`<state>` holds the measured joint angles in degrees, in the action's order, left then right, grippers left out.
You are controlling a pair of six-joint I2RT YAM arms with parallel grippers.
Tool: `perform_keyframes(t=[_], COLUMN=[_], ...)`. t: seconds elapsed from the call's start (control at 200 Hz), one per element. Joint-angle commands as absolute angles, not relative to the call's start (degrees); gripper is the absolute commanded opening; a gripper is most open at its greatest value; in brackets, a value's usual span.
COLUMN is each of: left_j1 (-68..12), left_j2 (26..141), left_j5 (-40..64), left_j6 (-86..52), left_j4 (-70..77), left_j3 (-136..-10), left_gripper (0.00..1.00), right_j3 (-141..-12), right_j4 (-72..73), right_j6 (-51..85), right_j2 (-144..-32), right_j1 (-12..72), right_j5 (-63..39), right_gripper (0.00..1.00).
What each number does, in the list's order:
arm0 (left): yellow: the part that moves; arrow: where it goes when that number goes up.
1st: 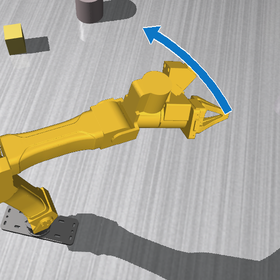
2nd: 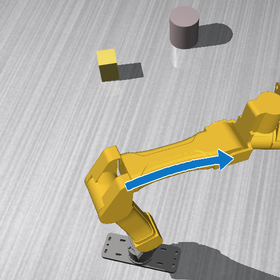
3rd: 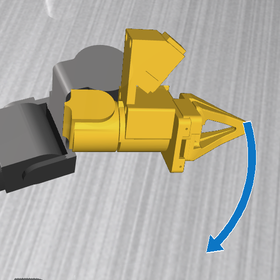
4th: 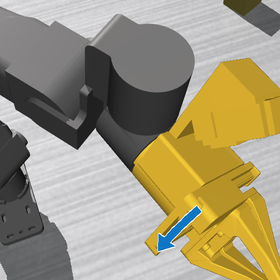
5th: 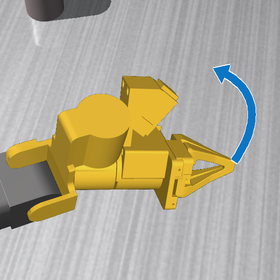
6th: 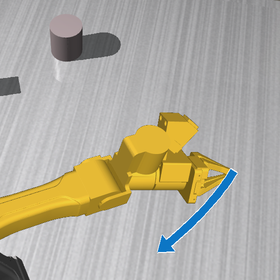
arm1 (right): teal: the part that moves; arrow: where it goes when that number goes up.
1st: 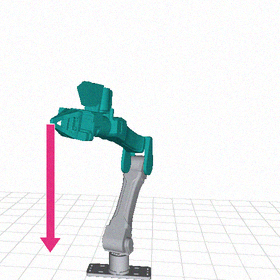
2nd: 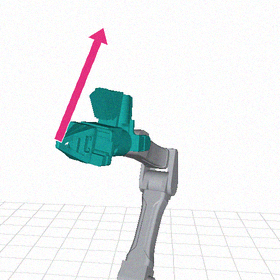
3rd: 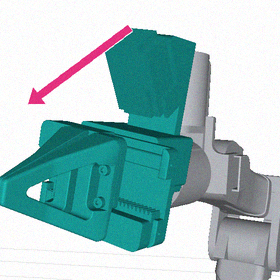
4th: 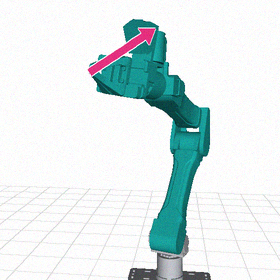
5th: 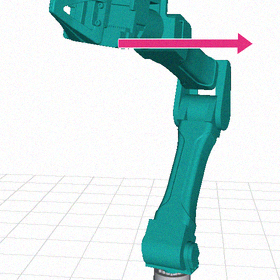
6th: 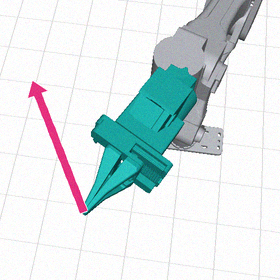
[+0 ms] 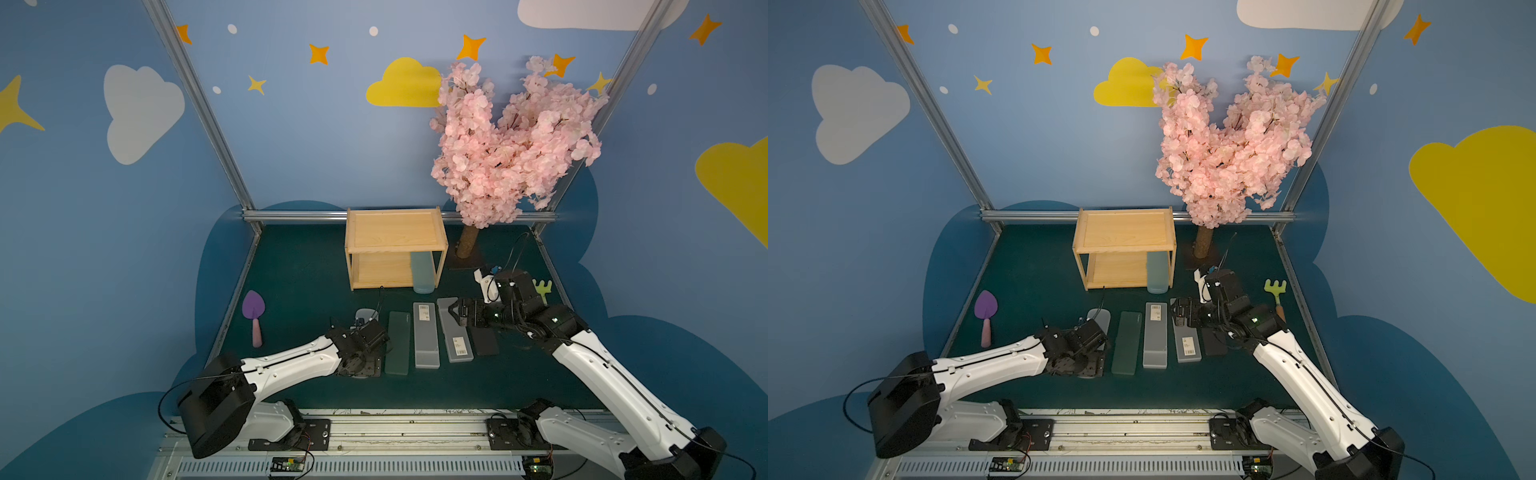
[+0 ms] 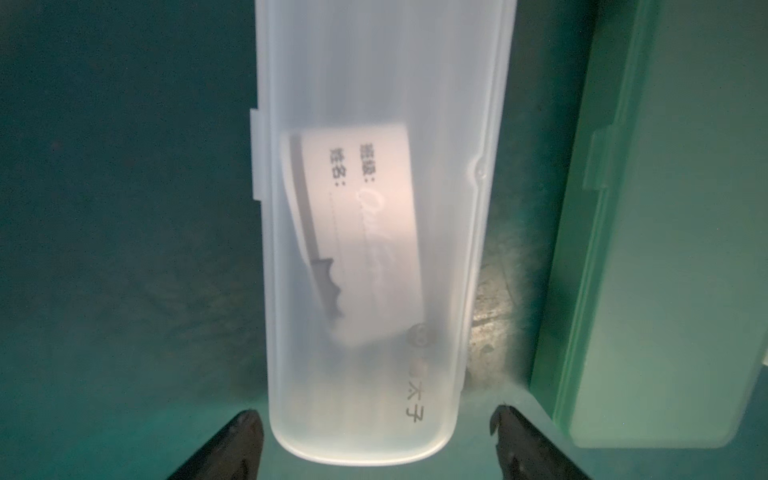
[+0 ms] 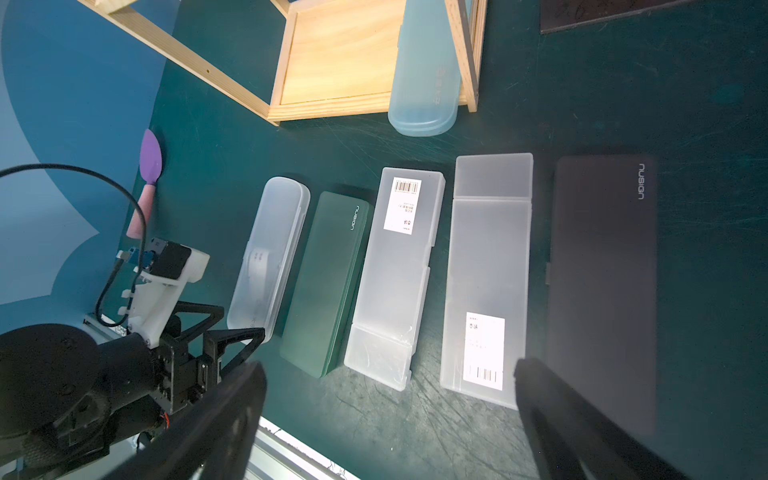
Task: Remove the pencil cases from the shelf
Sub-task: Place the pencil case at the center of the board.
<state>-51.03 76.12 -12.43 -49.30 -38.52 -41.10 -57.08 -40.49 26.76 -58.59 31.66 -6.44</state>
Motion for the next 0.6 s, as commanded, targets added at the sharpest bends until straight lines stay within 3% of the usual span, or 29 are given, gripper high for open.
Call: perform_keyframes(t=[0.0,0.22,0.34,0.596], left_j1=[-51.15,-51.13,-50.90,-50.19], left_j2=[75.18,73.15,74.22,94.23], left_j5=[-13.03,-17.56,-19.89,-21.58], left_j6=[-49.13,-45.70,-40.67,-34.28], left_j4=[-40.09,-44.62,-39.35,-35.81], left_j3=[-42.53,-49.23,-54.60,-75.20], left_gripper=[0.92,0.95,0.96,1.00], right_j3=[-56.76,-56.65,-56.62,-57.89], right_j4=[-39.86,-39.40,-38.51,-38.50], right_j6=[26.67,26.62,27.02,26.39], right_j2=[-58.14,-58.44,-59.14,-59.32], right_j1=[31.90,31.90,31.92,31.91], right_j5=[-5.67,-5.54,-5.78,-5.10], right_gripper=[0.98,0.98,0.98,0.98])
